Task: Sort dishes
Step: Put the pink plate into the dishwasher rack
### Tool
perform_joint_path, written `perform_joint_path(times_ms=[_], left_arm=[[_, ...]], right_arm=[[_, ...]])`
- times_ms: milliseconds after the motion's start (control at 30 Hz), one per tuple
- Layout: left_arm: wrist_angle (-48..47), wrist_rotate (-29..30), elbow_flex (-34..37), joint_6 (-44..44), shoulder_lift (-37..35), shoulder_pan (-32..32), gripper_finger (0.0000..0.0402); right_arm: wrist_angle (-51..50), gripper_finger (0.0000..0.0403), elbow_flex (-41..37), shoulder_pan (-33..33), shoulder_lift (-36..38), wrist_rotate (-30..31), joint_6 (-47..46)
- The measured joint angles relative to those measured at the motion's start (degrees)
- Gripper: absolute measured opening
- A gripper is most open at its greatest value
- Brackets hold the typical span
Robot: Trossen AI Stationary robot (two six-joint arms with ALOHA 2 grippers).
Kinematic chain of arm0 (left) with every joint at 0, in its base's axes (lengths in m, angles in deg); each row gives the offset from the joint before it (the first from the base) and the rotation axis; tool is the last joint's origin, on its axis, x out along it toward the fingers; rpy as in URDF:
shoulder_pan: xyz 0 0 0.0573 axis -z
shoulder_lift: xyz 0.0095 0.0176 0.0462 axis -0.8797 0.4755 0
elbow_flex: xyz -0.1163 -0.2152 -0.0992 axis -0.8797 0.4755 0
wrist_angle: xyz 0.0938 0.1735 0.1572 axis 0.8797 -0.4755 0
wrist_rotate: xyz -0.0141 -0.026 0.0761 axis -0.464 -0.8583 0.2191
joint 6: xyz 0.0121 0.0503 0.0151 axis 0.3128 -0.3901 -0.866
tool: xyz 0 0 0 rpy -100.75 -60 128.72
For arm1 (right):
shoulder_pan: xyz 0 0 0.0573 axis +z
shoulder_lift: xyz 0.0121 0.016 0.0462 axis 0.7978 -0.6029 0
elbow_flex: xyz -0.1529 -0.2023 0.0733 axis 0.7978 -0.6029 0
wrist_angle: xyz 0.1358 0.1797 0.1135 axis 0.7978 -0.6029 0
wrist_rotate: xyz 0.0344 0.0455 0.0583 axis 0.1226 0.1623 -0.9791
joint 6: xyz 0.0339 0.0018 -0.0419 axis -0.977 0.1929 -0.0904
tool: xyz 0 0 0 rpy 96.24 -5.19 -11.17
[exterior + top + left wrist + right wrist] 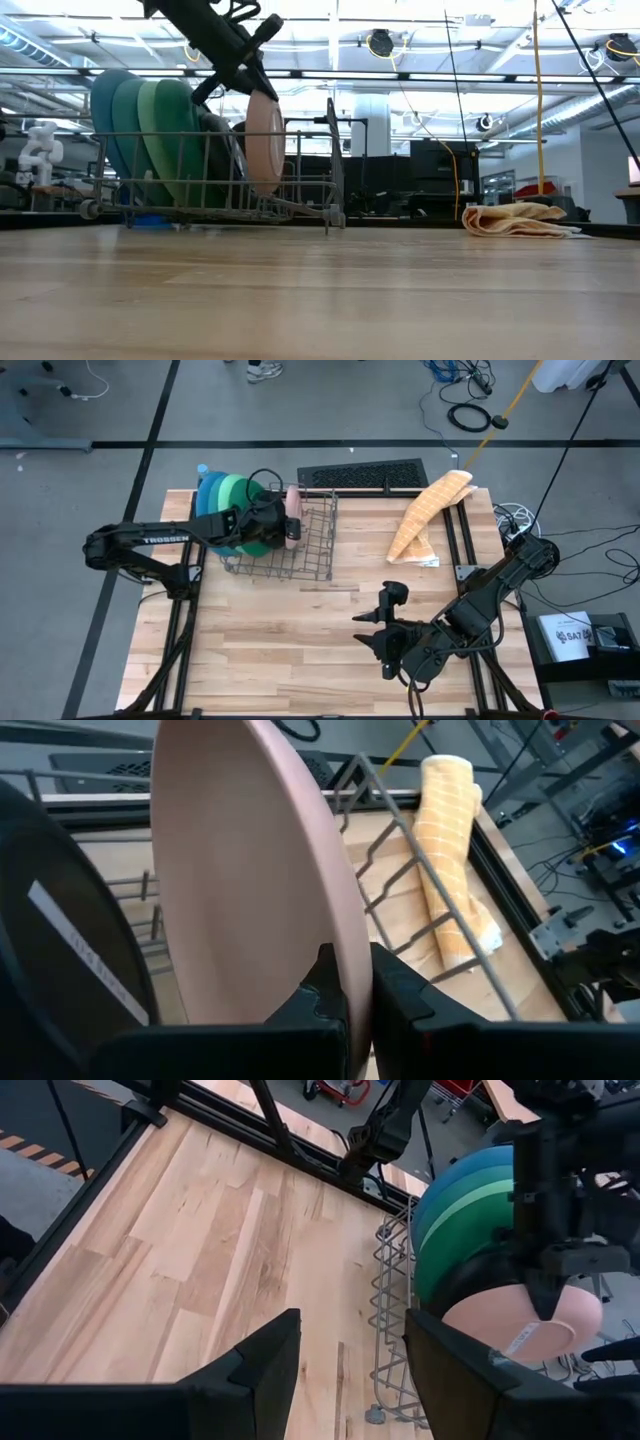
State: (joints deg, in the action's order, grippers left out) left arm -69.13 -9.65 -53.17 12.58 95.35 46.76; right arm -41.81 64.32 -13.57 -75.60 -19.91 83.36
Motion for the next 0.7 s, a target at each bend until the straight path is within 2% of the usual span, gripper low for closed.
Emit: perform_joint_path(times_ms=[200,500,700], left_arm=[[2.6,1.5,2.8,1.4,0.0,0.0,0.0011],[2.0,2.8,2.8,1.4,0.4,0.0,0.0012],[1.2,3.6,2.8,1.4,1.8,0.0,0.003]], right_arm=[[0.0,0.0173,0.0,0.0,0.0,0.0,0.0],[0.0,0.0173,0.0,0.0,0.0,0.0,0.0],[0.1,0.0173,0.0,0.0,0.0,0.0,0.0]])
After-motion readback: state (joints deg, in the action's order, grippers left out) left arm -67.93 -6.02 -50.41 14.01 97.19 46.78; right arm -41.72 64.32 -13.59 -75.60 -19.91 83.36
